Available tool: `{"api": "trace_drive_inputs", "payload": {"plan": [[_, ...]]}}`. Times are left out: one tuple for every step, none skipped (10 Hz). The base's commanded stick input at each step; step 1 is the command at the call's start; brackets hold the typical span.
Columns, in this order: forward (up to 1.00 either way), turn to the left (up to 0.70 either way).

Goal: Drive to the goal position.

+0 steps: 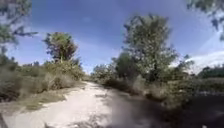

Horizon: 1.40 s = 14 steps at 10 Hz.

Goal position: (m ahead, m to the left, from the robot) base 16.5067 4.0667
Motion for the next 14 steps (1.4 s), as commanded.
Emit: {"api": "trace_drive_inputs", "payload": {"plan": [[0.70, 0.23], [0.70, 0.12], [0.70, 0.01], [0.70, 0.00], [0.70, 0.06], [0.70, 0.18], [0.70, 0.25], [0.70, 0.31], [0.70, 0.07], [0.70, 0.00], [0.70, 0.00], [0.70, 0.00], [0.70, 0.00], [0.70, 0.00]]}}
